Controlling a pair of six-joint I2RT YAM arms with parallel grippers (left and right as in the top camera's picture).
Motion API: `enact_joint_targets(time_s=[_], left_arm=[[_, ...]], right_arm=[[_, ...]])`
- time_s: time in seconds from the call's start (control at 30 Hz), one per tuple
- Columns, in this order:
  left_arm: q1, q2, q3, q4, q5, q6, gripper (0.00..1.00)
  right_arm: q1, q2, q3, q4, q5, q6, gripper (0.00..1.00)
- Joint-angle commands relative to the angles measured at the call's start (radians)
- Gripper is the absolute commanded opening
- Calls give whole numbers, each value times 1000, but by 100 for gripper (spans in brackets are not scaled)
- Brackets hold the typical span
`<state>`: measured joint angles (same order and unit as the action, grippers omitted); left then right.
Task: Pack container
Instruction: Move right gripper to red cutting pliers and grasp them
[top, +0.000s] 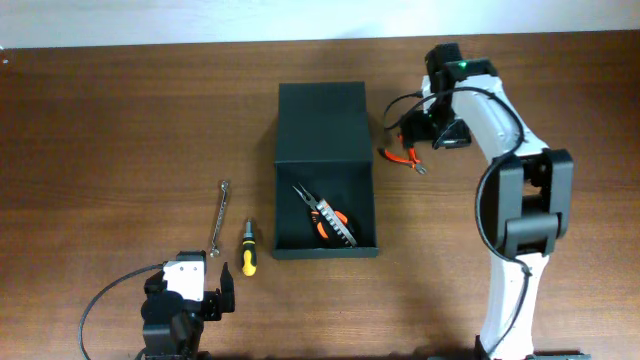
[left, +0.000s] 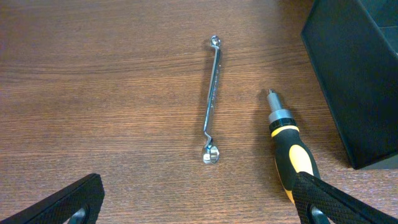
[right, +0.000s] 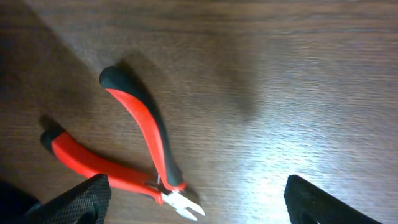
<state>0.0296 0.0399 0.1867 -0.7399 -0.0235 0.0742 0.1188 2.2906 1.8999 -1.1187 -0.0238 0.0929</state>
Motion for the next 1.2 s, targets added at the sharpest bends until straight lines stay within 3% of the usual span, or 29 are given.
enact_joint_targets(time_s=[0.0, 0.37, 0.53, 0.73, 0.87, 1.17], left_arm=[[6, -6, -5, 3, 1, -9, 99], [6, -6, -5, 3, 1, -9, 99], [6, -7, -5, 3, 1, -9, 99], [6, -7, -5, 3, 1, -9, 99], [6, -7, -5, 3, 1, -9, 99], [6, -6, -5, 3, 1, -9, 99]], right_arm=[[32, 35, 21, 2, 63, -10, 88], [33, 80, 21, 11, 81, -6, 70], [32, 80, 21, 11, 81, -6, 47], [32, 80, 21, 11, 81, -6, 26], [32, 80, 21, 11, 81, -6, 4], [32, 74, 35, -27, 81, -6, 4]])
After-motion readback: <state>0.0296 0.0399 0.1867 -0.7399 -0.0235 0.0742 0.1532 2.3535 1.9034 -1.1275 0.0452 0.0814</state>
